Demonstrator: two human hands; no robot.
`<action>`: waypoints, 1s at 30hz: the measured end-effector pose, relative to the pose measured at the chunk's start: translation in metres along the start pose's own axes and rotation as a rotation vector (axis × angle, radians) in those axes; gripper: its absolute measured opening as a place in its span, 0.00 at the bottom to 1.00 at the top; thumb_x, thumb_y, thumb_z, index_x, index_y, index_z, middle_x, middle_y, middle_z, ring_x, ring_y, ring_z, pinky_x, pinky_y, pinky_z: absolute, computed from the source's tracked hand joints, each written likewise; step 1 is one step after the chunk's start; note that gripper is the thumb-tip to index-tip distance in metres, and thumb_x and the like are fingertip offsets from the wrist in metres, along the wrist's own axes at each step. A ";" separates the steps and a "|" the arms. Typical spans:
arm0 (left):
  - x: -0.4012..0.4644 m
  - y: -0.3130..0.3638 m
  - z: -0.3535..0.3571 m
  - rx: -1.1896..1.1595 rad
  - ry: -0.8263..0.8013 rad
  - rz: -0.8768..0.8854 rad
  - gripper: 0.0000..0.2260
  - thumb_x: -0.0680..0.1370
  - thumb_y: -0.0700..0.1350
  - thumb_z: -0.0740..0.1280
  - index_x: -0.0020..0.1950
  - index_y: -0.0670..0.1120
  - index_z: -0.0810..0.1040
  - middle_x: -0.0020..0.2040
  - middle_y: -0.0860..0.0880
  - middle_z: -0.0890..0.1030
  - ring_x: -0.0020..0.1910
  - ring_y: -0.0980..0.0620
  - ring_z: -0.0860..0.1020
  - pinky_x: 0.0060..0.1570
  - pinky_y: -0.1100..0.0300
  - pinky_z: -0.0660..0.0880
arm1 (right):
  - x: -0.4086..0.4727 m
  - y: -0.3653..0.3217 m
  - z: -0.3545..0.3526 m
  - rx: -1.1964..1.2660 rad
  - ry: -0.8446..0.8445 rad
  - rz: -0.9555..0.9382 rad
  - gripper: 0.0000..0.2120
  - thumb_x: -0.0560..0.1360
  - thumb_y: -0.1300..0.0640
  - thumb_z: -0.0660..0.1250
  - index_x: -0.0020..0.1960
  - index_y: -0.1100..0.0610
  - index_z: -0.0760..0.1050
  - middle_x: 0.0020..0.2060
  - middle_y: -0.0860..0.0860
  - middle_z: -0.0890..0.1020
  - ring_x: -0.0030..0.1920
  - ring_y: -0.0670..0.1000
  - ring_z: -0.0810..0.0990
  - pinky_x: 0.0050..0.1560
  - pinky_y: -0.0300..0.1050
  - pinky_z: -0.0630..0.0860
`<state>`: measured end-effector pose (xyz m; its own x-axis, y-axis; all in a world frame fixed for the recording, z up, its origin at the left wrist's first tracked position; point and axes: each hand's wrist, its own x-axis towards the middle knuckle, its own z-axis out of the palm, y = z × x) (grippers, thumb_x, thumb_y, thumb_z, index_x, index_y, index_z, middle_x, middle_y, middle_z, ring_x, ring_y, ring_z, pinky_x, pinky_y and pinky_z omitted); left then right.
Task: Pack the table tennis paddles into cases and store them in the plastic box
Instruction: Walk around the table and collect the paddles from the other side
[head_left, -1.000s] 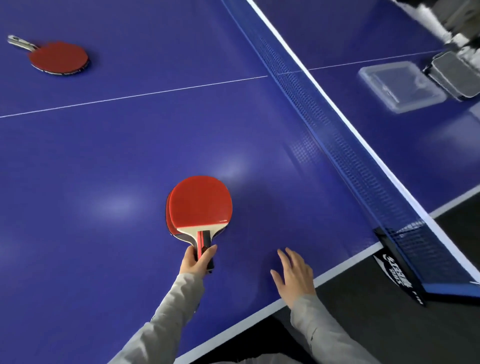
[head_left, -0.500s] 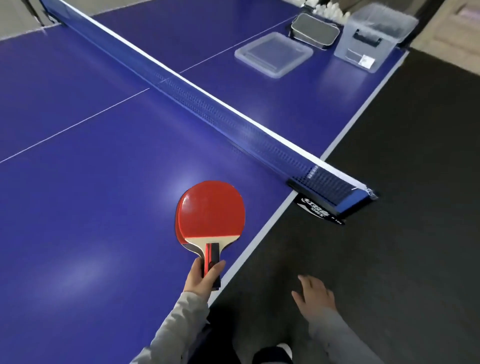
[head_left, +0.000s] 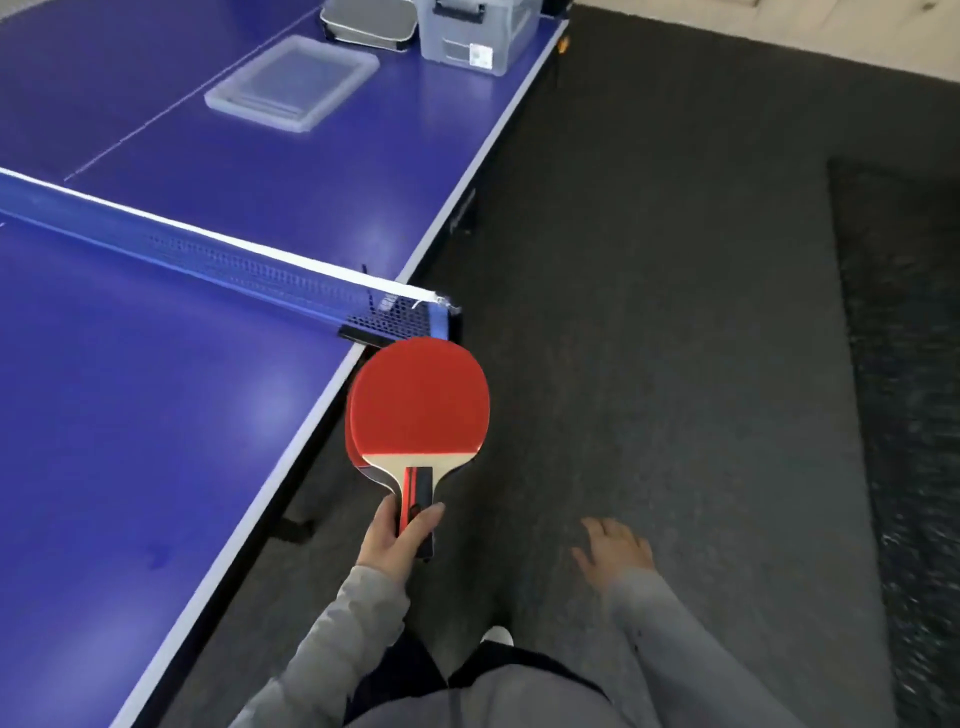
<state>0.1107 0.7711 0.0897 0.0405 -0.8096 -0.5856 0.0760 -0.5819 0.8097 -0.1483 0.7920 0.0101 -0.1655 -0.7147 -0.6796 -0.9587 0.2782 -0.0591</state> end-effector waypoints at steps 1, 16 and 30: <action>0.001 -0.001 0.014 0.006 -0.027 -0.005 0.10 0.73 0.41 0.71 0.41 0.42 0.70 0.32 0.47 0.68 0.33 0.50 0.68 0.34 0.58 0.65 | -0.001 0.014 -0.002 0.005 -0.011 0.012 0.26 0.81 0.45 0.52 0.76 0.52 0.53 0.74 0.51 0.60 0.75 0.53 0.57 0.72 0.53 0.56; 0.102 0.046 0.165 0.142 -0.249 0.005 0.08 0.74 0.41 0.71 0.41 0.44 0.71 0.32 0.51 0.70 0.31 0.56 0.70 0.31 0.66 0.69 | 0.072 0.118 -0.061 0.038 -0.052 0.183 0.23 0.79 0.46 0.55 0.72 0.52 0.61 0.70 0.51 0.69 0.71 0.52 0.64 0.67 0.49 0.62; 0.258 0.167 0.225 -0.093 -0.050 0.011 0.05 0.75 0.42 0.69 0.48 0.47 0.75 0.42 0.45 0.78 0.44 0.46 0.77 0.43 0.57 0.73 | 0.229 0.115 -0.251 -0.013 0.065 0.102 0.25 0.80 0.45 0.52 0.74 0.52 0.56 0.72 0.52 0.65 0.72 0.53 0.62 0.70 0.51 0.59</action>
<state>-0.0904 0.4471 0.0824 -0.0074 -0.8202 -0.5720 0.1681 -0.5649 0.8079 -0.3541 0.4991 0.0314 -0.2766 -0.7235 -0.6325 -0.9391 0.3433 0.0180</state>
